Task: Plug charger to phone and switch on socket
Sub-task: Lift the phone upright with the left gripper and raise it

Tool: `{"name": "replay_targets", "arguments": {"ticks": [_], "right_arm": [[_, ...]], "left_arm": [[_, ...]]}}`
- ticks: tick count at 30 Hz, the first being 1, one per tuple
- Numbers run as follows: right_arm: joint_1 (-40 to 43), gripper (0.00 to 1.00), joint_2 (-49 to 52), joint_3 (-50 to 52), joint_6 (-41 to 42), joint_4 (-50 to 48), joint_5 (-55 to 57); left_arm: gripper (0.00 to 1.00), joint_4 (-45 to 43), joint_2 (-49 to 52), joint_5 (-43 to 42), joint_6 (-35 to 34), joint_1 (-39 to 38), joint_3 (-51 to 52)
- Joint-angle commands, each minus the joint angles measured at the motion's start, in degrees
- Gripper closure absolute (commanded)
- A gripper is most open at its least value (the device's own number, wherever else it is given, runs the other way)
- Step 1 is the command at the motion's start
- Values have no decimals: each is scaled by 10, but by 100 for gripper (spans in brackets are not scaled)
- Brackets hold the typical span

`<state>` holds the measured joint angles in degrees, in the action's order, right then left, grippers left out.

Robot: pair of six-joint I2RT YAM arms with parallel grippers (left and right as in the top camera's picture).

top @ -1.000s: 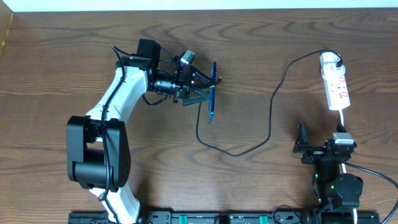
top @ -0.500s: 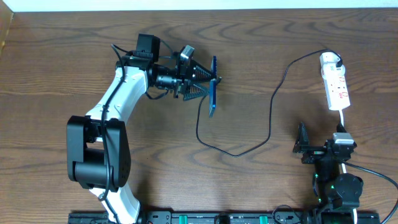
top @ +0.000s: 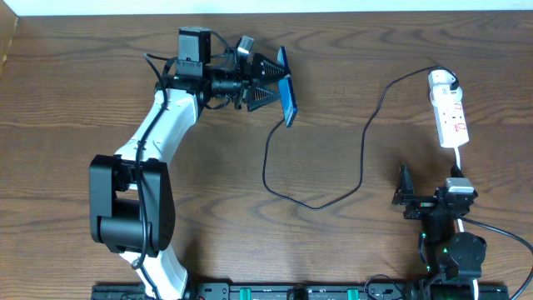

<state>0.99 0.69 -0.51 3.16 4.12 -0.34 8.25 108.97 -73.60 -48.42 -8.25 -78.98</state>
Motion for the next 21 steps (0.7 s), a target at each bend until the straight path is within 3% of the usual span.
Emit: {"name": "replay_targets", "arguments": {"ticks": [1,11,16,21], "right_arm": [[-7,1,-3,2,-3,2,4],[-7,1,-3,2,11,-2,-31],[-7,1,0,2,84,-1,-53],[-7,1,36,-13,90,5,-105]], "left_arm": [[27,-16,-9,-6,-76,2,-9],[27,-16,-9,-5,-81,17,-9],[27,-16,-9,-4,-81,54,-9],[27,-16,-9,-5,-80,90,-9]]}}
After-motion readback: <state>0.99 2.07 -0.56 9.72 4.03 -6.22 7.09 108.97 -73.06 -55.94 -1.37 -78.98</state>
